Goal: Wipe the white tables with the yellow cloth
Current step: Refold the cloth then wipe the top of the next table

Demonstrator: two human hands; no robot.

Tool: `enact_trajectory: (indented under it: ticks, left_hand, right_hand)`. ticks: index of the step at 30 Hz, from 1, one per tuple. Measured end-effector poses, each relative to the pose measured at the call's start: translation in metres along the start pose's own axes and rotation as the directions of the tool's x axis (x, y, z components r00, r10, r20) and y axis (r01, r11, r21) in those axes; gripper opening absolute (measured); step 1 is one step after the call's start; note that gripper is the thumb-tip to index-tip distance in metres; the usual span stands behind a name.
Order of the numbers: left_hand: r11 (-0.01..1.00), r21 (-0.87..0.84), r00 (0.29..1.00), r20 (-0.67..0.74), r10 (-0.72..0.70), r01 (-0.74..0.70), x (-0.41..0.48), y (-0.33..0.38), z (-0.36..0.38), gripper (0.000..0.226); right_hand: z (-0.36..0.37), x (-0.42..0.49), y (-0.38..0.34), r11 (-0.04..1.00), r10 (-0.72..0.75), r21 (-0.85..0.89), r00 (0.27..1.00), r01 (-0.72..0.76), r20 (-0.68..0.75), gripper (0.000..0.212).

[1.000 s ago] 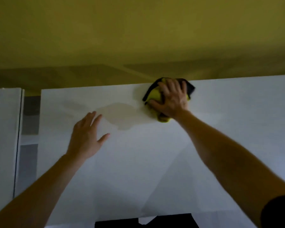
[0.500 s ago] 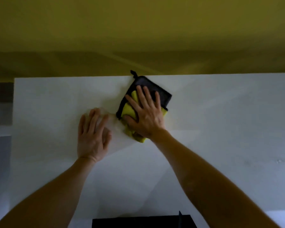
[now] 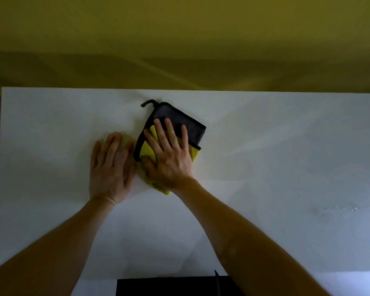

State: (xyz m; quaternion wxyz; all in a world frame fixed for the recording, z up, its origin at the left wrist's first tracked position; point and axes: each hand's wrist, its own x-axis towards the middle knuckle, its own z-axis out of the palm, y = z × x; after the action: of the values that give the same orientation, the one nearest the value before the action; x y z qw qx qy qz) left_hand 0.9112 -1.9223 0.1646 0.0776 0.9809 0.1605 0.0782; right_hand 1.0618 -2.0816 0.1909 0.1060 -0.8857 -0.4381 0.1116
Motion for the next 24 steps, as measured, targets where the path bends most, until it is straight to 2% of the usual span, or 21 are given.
enact_trajectory:
  ticks: [3, 4, 7, 9, 12, 14, 15, 17, 18, 20, 22, 24]
  left_hand:
    - [1.0, 0.005, 1.0, -0.003, -0.015, 0.015, -0.001, 0.001, -0.001, 0.062]
    - [1.0, -0.008, 1.0, 0.002, -0.009, 0.009, -0.002, 0.002, -0.002, 0.061]
    - [1.0, -0.021, 1.0, -0.009, -0.004, 0.004, 0.002, 0.0, -0.003, 0.061]
    - [1.0, -0.022, 1.0, -0.02, -0.017, 0.016, 0.001, 0.001, -0.002, 0.059]
    - [1.0, -0.021, 0.999, -0.032, -0.017, 0.016, 0.001, 0.002, 0.0, 0.059]
    - [1.0, -0.012, 0.999, -0.032, -0.011, 0.01, 0.001, 0.001, -0.001, 0.059]
    - [1.0, -0.008, 0.999, -0.032, -0.009, 0.009, 0.001, 0.002, -0.002, 0.059]
    - [1.0, -0.004, 0.999, -0.032, -0.01, 0.009, 0.001, 0.003, -0.003, 0.058]
    - [1.0, -0.009, 1.0, -0.024, -0.01, 0.01, 0.001, 0.004, -0.004, 0.059]
    - [1.0, -0.015, 1.0, -0.025, -0.009, 0.009, 0.001, 0.004, -0.006, 0.059]
    - [1.0, -0.005, 0.999, -0.048, -0.004, 0.004, 0.003, 0.004, -0.005, 0.058]
    - [1.0, -0.015, 0.998, -0.064, 0.001, -0.002, 0.006, 0.005, -0.006, 0.058]
  right_hand:
    - [0.002, -0.005, 0.019, 0.994, -0.105, 0.011, 0.994, 0.105, -0.037, 0.075]
    - [-0.001, -0.008, 0.042, 0.997, -0.067, 0.037, 0.995, 0.07, -0.07, 0.079]
    - [-0.024, -0.018, 0.136, 0.982, 0.184, -0.001, 0.969, -0.186, -0.164, 0.087]
    - [-0.045, -0.023, 0.185, 0.95, 0.301, -0.048, 0.945, -0.309, -0.128, 0.084]
    - [-0.049, -0.019, 0.182, 0.912, 0.399, -0.039, 0.905, -0.408, -0.15, 0.084]
    - [-0.031, -0.02, 0.129, 0.93, 0.36, 0.011, 0.907, -0.367, -0.219, 0.086]
    - [-0.017, -0.025, 0.094, 0.96, 0.278, 0.027, 0.934, -0.28, -0.225, 0.084]
    - [0.004, -0.039, 0.027, 0.999, 0.05, 0.007, 0.993, -0.05, -0.106, 0.083]
    - [0.006, -0.046, 0.008, 0.999, -0.047, -0.009, 0.998, 0.047, -0.031, 0.083]
    - [0.005, -0.05, 0.015, 0.988, -0.152, -0.032, 0.988, 0.152, -0.017, 0.081]
    - [-0.001, -0.053, 0.061, 0.995, -0.099, -0.035, 0.992, 0.096, -0.081, 0.08]
    - [-0.015, -0.058, 0.121, 0.993, 0.098, -0.046, 0.979, -0.108, -0.179, 0.079]
